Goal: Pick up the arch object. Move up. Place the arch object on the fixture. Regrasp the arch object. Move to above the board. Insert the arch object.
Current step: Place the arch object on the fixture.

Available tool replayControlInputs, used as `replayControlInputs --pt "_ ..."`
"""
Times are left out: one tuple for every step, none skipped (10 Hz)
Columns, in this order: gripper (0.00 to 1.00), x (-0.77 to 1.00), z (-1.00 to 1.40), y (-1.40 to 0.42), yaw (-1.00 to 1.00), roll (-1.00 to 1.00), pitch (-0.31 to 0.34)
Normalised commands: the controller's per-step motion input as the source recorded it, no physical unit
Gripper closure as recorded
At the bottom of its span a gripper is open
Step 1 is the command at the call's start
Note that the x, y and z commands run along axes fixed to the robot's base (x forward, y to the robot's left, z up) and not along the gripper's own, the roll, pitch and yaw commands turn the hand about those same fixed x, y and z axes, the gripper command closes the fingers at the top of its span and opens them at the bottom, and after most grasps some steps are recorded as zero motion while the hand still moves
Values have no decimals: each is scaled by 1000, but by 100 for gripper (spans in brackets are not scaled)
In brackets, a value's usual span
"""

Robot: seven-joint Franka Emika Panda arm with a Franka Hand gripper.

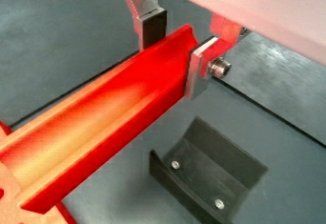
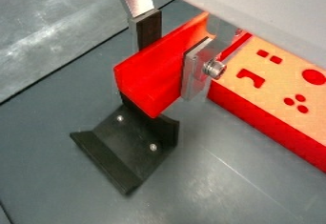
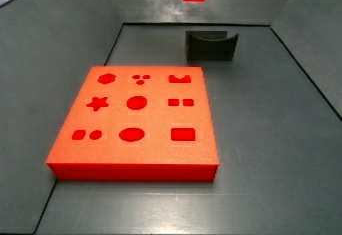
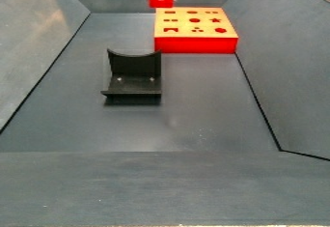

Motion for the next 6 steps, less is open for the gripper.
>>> replayControlInputs --pt "100 1000 41 -111 37 110 141" --pt "100 1000 40 -98 39 111 157" --pt "100 1000 37 -91 41 113 164" --pt "100 1000 28 -77 43 114 159" --pt "100 1000 25 -72 44 114 158" --pt "100 420 -248 906 107 -1000 61"
